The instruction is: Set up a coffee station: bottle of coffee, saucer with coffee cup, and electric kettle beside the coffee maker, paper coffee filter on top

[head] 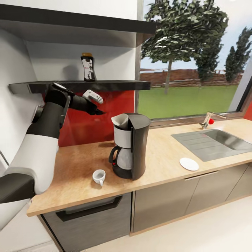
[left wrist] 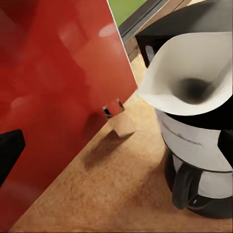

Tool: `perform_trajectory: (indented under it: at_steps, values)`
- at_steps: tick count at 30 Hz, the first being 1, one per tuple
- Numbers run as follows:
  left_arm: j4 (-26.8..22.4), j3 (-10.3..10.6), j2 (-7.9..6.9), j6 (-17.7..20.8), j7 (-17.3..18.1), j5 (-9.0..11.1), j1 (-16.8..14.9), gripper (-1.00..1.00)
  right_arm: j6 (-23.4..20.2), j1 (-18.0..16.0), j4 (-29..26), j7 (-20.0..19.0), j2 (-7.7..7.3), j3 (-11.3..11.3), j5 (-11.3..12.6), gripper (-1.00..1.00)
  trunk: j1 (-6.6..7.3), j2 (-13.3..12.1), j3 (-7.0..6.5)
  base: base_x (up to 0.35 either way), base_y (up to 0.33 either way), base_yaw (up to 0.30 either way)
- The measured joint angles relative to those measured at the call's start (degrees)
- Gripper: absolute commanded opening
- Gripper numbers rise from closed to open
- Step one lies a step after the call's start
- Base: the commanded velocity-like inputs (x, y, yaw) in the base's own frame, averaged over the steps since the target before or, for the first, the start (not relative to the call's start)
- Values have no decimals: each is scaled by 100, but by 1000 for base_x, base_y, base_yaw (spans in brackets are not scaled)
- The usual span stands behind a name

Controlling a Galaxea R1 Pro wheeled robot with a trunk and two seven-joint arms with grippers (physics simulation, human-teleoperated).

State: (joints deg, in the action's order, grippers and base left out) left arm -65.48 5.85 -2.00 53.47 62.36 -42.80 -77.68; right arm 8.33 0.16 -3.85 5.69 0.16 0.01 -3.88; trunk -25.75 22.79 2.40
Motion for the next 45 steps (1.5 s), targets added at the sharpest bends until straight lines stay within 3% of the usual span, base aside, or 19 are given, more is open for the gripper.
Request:
perform_trajectory:
  at_steps: [6, 11, 14, 21, 30, 36, 41, 42, 43, 44, 45]
  values:
    - [-178, -187, -340, -18, -1, 28, 422, 100, 0, 0, -2, 0, 0, 0, 2, 100, 0, 0, 0, 0, 0, 250]
    - [-487, -216, -450, -205, -7, 41, 975, 100, 0, 0, -2, 1, 2, 0, 6, 100, 0, 0, 1, 0, 0, 269]
    - [-647, -313, -460, -411, -43, 37, 1298, 100, -1, 0, -2, 0, 2, 0, 6, 100, 0, 0, 0, 0, 0, 271]
    - [-957, -909, -427, -613, -102, 45, 2026, 100, 5, 0, -2, -1, 4, -3, 6, 100, 0, 0, 1, 0, 0, 271]
    - [-1164, -1021, -393, -624, -114, 57, 2503, 100, 9, 0, -10, -6, 6, 0, 6, 100, 0, 0, 0, 0, 0, 216]
    - [-1336, -1036, -359, -624, -259, 57, 2584, 100, 7, 0, -164, -4, 1, -6, 3, 100, 0, 0, 0, 0, 0, 25]
    - [-1407, -1037, 125, -597, -1756, 63, 2557, 100, 3, 0, -319, -4, 0, -15, 8, 100, 0, 0, 0, 0, 0, 1]
    - [-1413, -1036, 184, -595, -1926, 61, 2554, 100, 2, 0, -332, -4, 0, -16, 10, 100, 0, 0, 0, 0, 0, 0]
    - [-1424, -1024, 347, -585, -2366, 68, 2540, 100, 1, 0, -356, -6, 0, -17, 12, 100, 0, 1, 0, 0, 0, 0]
    - [-1431, -1022, 627, -551, -2935, 82, 2455, 100, 1, 0, -384, -8, 0, -21, 13, 100, 0, 1, 0, 0, 0, 0]
    - [-1432, -1022, 700, -547, -3064, 65, 2423, 100, 1, 0, -389, -9, 0, -22, 13, 100, 0, 1, 0, 0, 0, 0]
